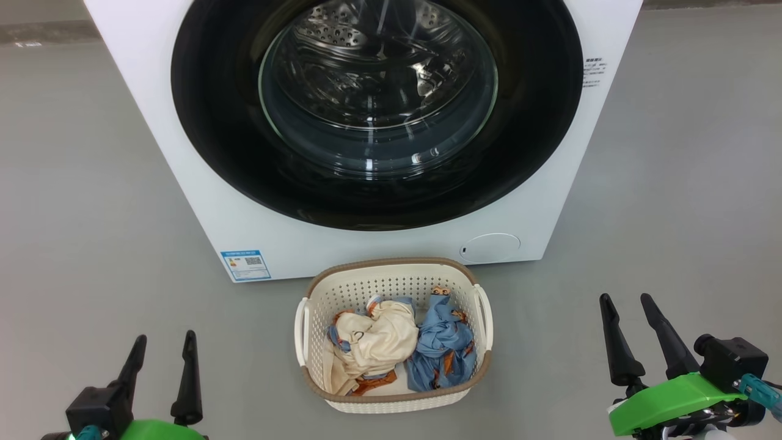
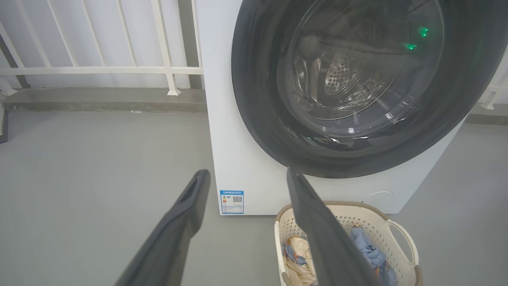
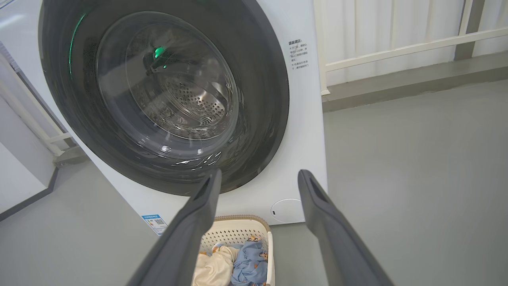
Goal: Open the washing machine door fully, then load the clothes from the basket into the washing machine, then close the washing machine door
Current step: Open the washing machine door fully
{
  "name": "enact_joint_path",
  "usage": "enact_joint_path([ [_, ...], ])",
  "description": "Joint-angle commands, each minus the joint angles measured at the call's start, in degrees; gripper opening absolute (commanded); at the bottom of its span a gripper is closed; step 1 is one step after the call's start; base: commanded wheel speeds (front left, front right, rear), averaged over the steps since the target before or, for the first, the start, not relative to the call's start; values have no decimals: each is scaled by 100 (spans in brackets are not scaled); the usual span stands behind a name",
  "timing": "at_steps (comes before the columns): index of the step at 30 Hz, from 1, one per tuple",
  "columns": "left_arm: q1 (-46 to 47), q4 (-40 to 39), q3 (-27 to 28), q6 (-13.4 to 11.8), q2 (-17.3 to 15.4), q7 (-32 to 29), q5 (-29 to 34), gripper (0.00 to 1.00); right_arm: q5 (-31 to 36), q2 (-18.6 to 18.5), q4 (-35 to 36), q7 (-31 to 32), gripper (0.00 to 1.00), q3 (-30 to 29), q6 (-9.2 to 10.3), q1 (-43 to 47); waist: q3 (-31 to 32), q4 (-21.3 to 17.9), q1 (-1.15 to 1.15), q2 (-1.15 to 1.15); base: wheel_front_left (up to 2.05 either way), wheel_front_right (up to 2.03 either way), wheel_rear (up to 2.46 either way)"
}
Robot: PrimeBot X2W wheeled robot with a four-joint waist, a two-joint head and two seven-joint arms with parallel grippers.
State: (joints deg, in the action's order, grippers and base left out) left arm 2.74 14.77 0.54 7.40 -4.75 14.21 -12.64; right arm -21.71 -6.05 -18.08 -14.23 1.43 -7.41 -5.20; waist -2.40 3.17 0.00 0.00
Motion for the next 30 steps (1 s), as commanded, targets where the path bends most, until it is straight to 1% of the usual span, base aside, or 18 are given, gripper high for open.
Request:
enact_joint_path([
  [1, 277, -141, 205, 9, -72, 79, 101, 100, 54, -40, 159, -77, 100, 100, -8, -122, -21, -5, 0, 0, 51, 51, -103],
  [7, 313, -142, 233, 9, -44, 79, 196, 100, 66, -35, 175, -77, 100, 75, -8, -150, -82, -7, 0, 0, 79, 79, -158],
  [20, 392, -113, 236, 9, -28, 79, 221, 100, 74, -23, 181, -77, 100, 70, -8, -215, -164, -3, 0, 0, 122, 122, -245],
  [25, 395, -135, 180, 9, -22, 79, -50, 100, 82, -15, 174, -77, 100, 71, -8, -226, -164, -20, 0, 0, 121, 121, -241],
  [30, 391, -121, 142, 9, -79, 79, -173, 100, 82, -19, 169, -77, 100, 70, -8, -226, -164, -32, 0, 0, 97, 97, -194],
])
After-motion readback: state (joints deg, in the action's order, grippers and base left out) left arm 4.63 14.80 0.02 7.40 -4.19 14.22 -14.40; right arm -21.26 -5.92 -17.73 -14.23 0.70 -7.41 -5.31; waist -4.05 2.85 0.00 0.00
